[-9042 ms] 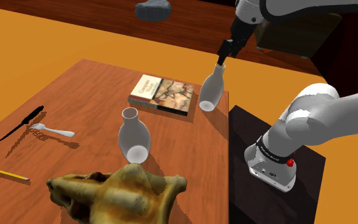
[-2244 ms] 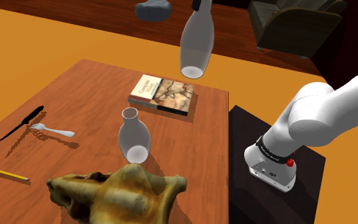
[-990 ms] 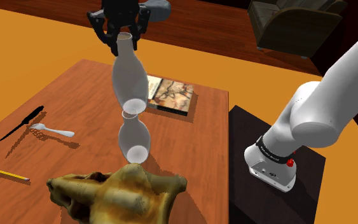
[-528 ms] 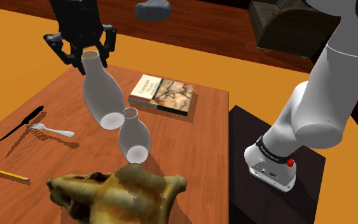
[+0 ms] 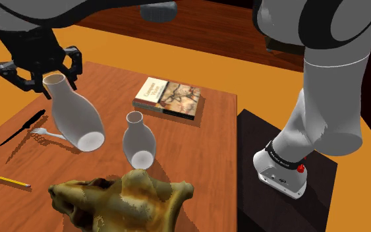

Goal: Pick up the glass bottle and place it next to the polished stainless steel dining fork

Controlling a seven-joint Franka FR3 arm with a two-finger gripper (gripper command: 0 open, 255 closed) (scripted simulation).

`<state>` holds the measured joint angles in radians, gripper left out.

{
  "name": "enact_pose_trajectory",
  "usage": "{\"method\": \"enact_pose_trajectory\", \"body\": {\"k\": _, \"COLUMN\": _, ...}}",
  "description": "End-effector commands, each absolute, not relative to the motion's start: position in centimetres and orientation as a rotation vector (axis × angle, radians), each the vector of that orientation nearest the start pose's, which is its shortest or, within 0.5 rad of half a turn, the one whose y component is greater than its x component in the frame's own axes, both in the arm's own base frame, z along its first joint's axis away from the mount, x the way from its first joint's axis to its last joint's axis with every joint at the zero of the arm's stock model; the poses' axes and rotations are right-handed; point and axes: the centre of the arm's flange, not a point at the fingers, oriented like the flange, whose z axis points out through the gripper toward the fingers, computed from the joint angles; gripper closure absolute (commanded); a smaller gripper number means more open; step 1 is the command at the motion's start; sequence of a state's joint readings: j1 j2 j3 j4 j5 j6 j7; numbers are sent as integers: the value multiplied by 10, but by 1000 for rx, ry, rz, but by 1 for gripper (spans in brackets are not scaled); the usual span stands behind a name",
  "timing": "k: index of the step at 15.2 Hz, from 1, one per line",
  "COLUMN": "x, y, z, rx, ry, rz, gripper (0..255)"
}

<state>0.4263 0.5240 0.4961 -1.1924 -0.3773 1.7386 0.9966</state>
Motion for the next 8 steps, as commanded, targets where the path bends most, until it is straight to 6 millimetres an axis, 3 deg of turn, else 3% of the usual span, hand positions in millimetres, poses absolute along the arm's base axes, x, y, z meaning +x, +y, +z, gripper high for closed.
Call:
{"method": "enact_pose_trajectory", "body": {"k": 1, "x": 518, "y": 490, "z": 508, "rx": -3144, "ry": 148, "rz": -247, "gripper": 255}}
{"method": "enact_pose_trajectory", "body": {"k": 8, "x": 518, "y": 490, "z": 471, "rx": -3144, "ry": 148, "rz": -247, "gripper": 255}}
